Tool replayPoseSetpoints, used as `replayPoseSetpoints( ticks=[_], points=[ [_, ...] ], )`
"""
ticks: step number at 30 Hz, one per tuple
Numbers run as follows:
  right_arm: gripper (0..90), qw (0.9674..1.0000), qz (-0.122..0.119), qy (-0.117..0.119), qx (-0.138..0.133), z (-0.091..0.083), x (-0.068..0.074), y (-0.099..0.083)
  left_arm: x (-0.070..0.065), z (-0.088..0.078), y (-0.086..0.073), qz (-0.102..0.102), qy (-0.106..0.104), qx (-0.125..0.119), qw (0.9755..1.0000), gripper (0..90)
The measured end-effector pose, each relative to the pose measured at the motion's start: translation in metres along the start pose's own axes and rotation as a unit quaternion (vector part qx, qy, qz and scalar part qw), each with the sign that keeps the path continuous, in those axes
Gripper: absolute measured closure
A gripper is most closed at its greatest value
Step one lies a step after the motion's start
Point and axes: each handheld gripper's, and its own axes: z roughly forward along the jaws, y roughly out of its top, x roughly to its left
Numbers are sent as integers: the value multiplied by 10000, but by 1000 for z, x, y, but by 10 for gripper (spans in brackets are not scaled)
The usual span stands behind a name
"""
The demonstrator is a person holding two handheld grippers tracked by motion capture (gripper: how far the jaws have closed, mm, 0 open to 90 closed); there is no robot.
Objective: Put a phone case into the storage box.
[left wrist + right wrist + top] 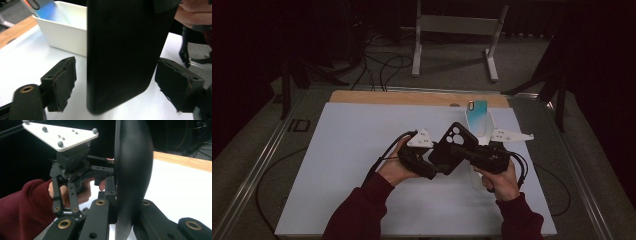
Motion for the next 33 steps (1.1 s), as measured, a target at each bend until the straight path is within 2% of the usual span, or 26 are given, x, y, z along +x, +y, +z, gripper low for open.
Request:
replayPoseSetpoints(
  ticks=[3,8,9,11,14,15,18,24,29,33],
  points=[
    [863,9999,-59,158,16,1,1,0,-1,-1,0,56,-100,-43,9999,236],
    [863,9996,-124,240,50,1,1,1,0,-3,0,79,-335,-128,9993,294],
    [863,9995,-157,257,70,1,1,1,0,-3,0,89,-363,-135,9992,341],
    [863,9994,-173,284,79,1,1,1,-1,-3,1,100,-371,-126,9992,366],
    [863,9994,-221,232,101,1,1,1,-1,-4,0,99,-335,-102,9993,418],
    [863,9994,-254,196,115,0,1,1,0,-5,-1,102,-333,-132,9993,418],
    [855,9995,-270,115,87,-2,-2,2,1,-7,-2,37,-404,-223,9989,492],
    [739,9992,-385,-25,122,-3,-3,3,1,-8,-5,84,-391,-260,9989,654],
    [633,9993,-358,-2,94,-5,-4,4,-3,-9,-6,170,-383,-303,9987,779],
    [548,9995,-323,-5,33,-5,-2,5,-7,-8,-5,261,-252,-307,9989,797]
  ],
)
